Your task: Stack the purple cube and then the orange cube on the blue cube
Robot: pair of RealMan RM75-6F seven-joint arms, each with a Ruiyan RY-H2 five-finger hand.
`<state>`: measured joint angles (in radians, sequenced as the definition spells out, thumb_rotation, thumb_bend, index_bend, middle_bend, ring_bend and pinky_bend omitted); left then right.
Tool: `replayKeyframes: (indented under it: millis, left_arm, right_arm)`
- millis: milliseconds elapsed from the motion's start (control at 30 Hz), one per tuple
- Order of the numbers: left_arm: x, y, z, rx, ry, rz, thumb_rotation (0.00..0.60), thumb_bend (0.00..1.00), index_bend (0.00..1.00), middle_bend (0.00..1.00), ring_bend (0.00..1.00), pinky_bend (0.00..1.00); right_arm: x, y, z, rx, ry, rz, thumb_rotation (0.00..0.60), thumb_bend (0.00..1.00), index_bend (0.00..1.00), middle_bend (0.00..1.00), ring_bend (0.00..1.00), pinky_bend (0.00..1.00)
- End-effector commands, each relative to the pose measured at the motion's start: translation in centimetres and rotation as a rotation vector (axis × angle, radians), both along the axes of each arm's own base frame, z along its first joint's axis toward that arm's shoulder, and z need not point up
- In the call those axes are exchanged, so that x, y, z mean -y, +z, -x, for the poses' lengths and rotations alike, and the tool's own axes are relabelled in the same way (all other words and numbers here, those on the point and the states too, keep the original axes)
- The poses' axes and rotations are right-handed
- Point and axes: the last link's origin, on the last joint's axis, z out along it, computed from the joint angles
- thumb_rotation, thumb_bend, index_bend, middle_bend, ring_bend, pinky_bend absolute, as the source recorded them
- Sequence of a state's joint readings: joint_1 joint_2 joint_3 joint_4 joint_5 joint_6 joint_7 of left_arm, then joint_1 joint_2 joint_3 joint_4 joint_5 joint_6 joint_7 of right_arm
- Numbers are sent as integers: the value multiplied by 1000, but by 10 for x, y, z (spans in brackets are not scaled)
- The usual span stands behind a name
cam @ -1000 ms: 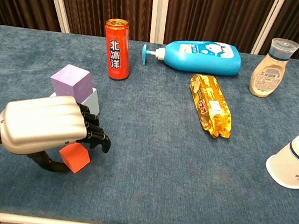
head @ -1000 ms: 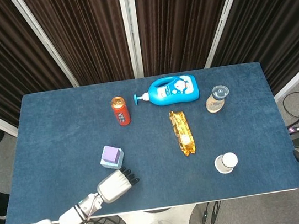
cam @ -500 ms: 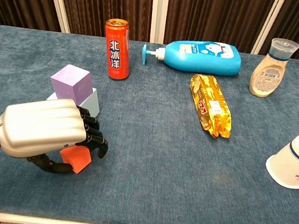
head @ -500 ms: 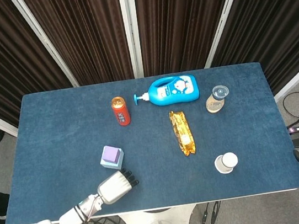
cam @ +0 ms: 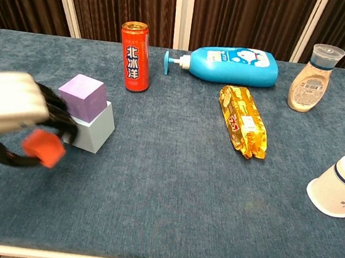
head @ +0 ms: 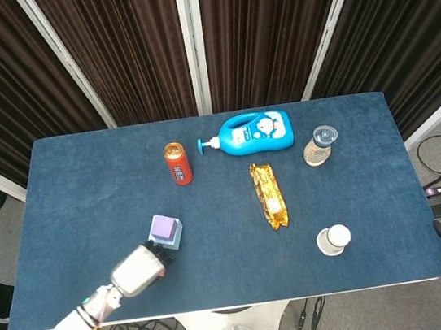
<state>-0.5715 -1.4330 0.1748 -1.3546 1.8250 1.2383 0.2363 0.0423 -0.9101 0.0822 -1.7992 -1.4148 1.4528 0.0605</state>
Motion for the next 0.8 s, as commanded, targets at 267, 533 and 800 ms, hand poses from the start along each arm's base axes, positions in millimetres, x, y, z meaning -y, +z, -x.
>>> replayKeyframes:
  millis: [267,533,800]
  left_arm:
    - [-21,97,28,-68,165,-234,600,309,466,646,435,476]
    - [-57,130,11,-38,185,-311,600,309,466,637,435,473]
    - [-63,115,-35,-37,71,-256,600,309,463,635,436,473]
  right_arm:
    - [0,-2,0,-8,-3,-7,600,230,46,91,0,0]
    - [1,-3,-1,-22,-9,-8,600,233,41,91,0,0]
    - [2,-5,-1,-26,-10,-13,600,233,41,91,0,0]
